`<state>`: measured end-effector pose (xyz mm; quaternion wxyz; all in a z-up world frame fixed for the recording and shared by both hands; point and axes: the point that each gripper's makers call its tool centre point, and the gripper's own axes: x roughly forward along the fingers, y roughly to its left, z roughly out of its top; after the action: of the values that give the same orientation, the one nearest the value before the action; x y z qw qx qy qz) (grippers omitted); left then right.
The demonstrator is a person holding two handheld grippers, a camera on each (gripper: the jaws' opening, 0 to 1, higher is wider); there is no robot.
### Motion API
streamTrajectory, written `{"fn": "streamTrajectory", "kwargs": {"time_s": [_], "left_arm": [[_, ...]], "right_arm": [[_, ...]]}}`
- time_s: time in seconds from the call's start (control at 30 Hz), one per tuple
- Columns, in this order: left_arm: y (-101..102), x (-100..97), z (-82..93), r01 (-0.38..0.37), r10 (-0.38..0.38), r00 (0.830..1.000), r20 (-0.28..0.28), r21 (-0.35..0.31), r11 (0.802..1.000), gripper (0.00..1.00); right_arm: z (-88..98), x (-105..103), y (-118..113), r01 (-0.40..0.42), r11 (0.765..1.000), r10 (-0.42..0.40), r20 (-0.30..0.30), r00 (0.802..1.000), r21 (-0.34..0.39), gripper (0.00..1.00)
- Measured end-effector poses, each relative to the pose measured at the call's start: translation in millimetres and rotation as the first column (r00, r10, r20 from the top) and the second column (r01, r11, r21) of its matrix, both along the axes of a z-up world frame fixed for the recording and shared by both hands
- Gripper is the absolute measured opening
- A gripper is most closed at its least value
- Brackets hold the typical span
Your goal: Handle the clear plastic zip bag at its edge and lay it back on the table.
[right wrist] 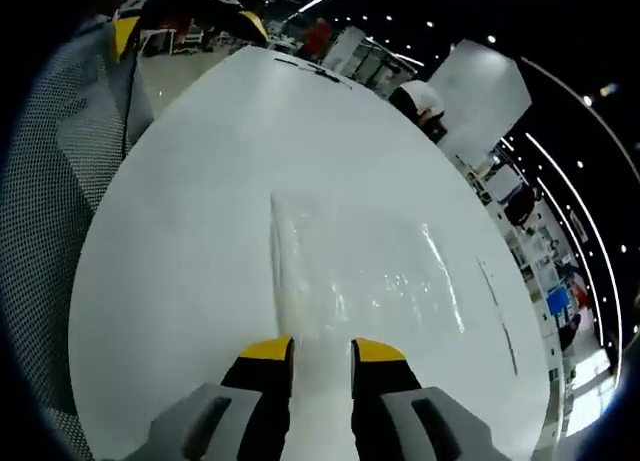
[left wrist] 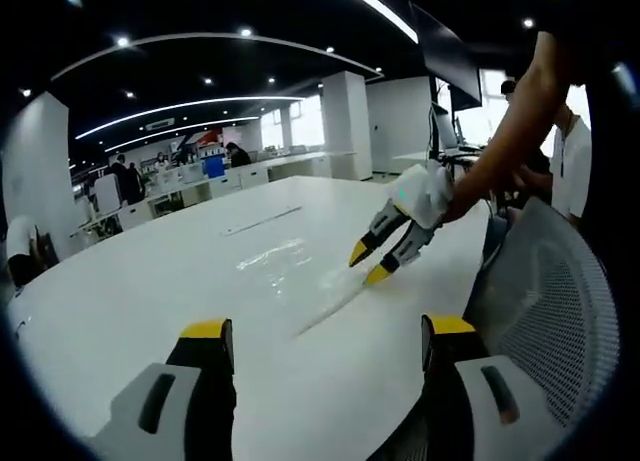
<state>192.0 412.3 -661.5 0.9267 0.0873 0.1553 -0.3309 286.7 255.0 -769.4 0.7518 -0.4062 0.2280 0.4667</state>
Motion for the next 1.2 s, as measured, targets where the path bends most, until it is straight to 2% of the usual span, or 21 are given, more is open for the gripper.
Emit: {"fn": "streamTrajectory", "kwargs": {"time_s": [0.1,0.23,0.3,0.37,0.53,0.67,0.77,0.83,0.87,0.93,1.1,1.17,1.2], "left_arm": [[0,-0.1,-1.5,0.002,-0.002,1.000,-0.004,-0.002,1.000,0.76],[-3,-1.8,-5.1,0.014,-0.014,1.000,-0.014,0.004,1.000,0.77],[-4,-2.9,-7.0,0.022,-0.022,1.000,-0.016,0.012,1.000,0.77],[-4,-3.3,-7.7,0.021,-0.021,1.000,-0.019,0.011,1.000,0.77],[-7,-4.4,-7.4,0.021,-0.021,0.999,-0.025,-0.001,1.000,0.78],[-12,-4.7,-8.6,0.026,-0.026,0.999,-0.034,-0.002,1.000,0.79],[-12,-4.8,-9.1,0.022,-0.023,0.999,-0.042,-0.013,1.000,0.80],[-12,-4.6,-9.7,0.020,-0.021,0.999,-0.048,-0.016,1.000,0.82],[-12,-4.5,-10.5,0.018,-0.019,0.998,-0.054,-0.020,1.000,0.82],[-12,-4.5,-11.5,0.016,-0.018,0.998,-0.060,-0.020,1.000,0.84],[-8,-2.2,-15.8,0.003,-0.002,0.999,-0.043,0.022,1.000,0.89],[-8,-2.2,-16.4,-0.002,0.003,0.999,-0.052,0.016,1.000,0.91],[-8,-1.9,-15.2,-0.003,0.003,0.999,-0.046,0.011,1.000,0.91]], "right_arm": [[6.9,-8,-2,0.089,0.993,-0.086,-0.044,0.995,0.081,0.37],[18.4,-18,-8,0.161,0.975,-0.152,-0.070,0.986,0.154,0.42],[25.4,-22,-13,0.212,0.959,-0.197,-0.093,0.976,0.191,0.46],[37.0,-27,-17,0.267,0.929,-0.240,-0.135,0.962,0.255,0.48],[62.6,-41,-37,0.347,0.874,-0.302,-0.179,0.936,0.340,0.61],[73.1,-55,-59,0.371,0.862,-0.334,-0.164,0.928,0.346,0.73],[73.8,-70,-79,0.363,0.878,-0.347,-0.109,0.932,0.311,0.79],[76.0,-80,-85,0.369,0.875,-0.355,-0.103,0.929,0.315,0.81],[79.4,-83,-88,0.385,0.855,-0.373,-0.105,0.922,0.348,0.82],[82.8,-89,-89,0.403,0.830,-0.388,-0.120,0.914,0.386,0.85],[79.5,-97,-95,0.415,0.803,-0.418,-0.090,0.904,0.427,0.89],[79.5,-98,-96,0.420,0.796,-0.426,-0.090,0.900,0.437,0.91],[83.0,-96,-97,0.424,0.783,-0.435,-0.087,0.896,0.455,0.91]]}}
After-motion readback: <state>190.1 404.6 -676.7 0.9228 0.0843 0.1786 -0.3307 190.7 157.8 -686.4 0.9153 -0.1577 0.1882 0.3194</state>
